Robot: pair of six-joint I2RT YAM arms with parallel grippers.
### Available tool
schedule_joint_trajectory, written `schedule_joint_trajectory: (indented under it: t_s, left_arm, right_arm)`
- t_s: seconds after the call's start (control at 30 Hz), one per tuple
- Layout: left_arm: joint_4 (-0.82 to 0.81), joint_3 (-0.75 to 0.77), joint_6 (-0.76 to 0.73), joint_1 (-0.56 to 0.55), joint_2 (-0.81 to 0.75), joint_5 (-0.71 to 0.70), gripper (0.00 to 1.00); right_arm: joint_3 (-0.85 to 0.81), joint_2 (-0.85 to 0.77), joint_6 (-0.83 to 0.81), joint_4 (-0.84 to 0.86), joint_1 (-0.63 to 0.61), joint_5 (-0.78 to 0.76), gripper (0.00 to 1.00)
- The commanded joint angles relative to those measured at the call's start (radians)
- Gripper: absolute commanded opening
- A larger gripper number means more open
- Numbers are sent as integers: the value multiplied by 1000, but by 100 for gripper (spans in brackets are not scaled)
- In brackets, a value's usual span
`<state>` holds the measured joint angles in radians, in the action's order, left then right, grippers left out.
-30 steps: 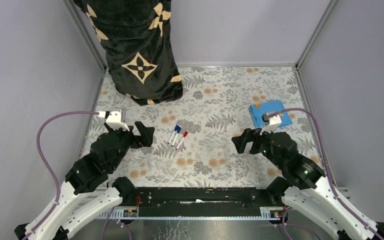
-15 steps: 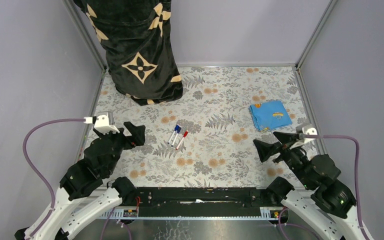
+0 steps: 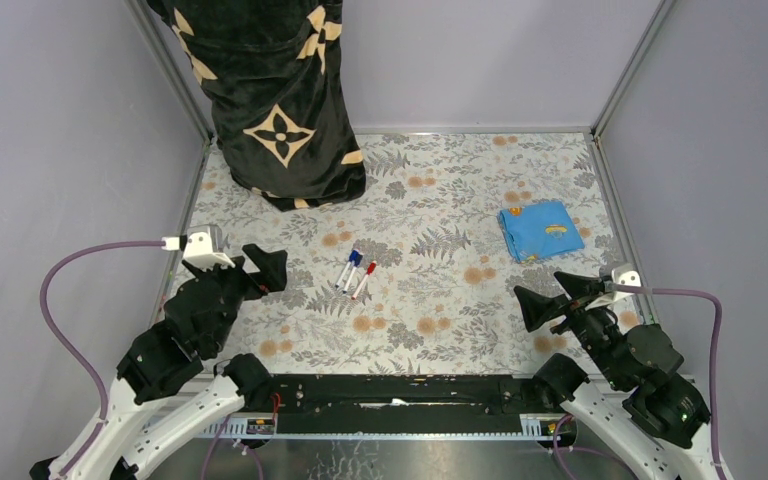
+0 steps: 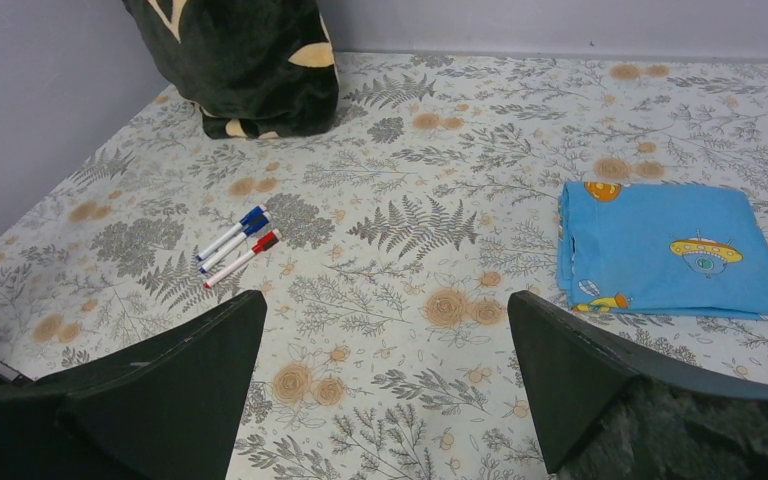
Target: Insert the pens into the pen caps
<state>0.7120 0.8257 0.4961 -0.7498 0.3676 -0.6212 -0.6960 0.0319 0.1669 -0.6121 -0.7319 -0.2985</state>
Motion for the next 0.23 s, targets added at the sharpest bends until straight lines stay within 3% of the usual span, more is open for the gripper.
schedule_joint_trajectory:
  t_s: [0.0, 0.2]
  left_arm:
    - [-11, -5, 3, 7, -10, -10, 98]
    - [-19, -2, -4, 7, -12, 5, 98]
  right_arm:
    - [-1, -14, -12, 15, 5, -24, 100]
    - [3, -20, -7, 15, 4, -38, 100]
